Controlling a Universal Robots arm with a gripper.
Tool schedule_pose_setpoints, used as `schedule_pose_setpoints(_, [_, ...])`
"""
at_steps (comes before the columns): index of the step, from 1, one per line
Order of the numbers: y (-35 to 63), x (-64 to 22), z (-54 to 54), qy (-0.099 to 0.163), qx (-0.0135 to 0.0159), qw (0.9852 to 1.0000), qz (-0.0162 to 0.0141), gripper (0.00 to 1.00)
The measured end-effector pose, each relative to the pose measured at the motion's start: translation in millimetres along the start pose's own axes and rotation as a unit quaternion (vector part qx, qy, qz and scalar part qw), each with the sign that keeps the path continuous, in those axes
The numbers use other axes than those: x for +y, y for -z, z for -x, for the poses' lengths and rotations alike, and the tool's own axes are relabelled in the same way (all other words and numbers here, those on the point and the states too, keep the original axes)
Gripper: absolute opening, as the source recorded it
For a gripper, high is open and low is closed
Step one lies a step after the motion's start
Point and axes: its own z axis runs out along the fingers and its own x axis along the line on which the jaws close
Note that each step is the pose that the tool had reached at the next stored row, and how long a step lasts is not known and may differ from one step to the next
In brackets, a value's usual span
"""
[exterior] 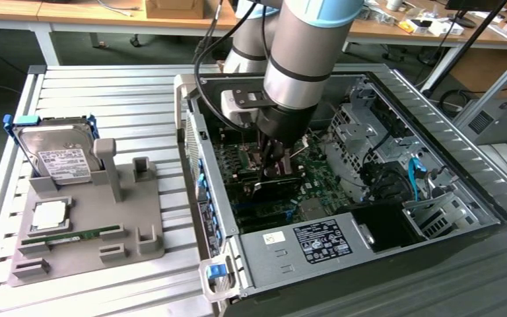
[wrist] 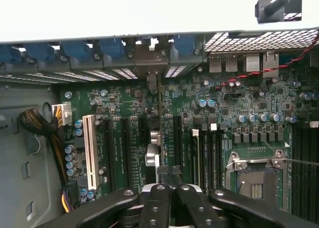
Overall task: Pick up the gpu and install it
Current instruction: 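Press down on the gpu until it lock into place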
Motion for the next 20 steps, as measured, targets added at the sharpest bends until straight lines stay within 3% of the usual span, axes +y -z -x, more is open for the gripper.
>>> schedule_pose_setpoints(20, [-2.3,3.6,-2.0,0.0,-0.0001,1.0,0.0,0.11])
